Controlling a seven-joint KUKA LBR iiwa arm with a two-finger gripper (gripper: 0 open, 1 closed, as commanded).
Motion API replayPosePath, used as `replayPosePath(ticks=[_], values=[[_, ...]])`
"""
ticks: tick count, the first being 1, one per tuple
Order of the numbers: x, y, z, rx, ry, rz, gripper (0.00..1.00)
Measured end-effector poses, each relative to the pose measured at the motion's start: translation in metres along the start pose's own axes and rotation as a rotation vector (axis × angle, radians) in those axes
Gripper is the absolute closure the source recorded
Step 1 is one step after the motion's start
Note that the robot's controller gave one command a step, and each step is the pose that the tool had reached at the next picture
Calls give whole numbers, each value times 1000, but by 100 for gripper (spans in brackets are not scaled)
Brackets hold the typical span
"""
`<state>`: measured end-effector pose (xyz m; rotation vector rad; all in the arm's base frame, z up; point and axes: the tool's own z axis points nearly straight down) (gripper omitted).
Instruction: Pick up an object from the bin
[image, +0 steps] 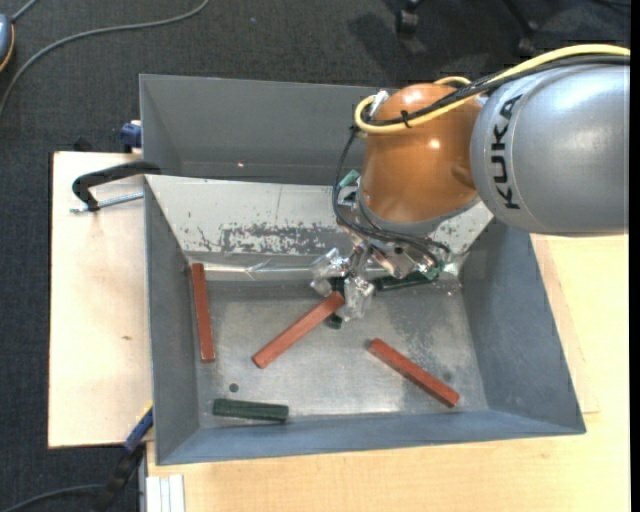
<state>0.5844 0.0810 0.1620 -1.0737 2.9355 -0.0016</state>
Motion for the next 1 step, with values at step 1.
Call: replayPosePath(ticks=[1], values=[[-1, -34, -102, 3, 0, 15, 100]])
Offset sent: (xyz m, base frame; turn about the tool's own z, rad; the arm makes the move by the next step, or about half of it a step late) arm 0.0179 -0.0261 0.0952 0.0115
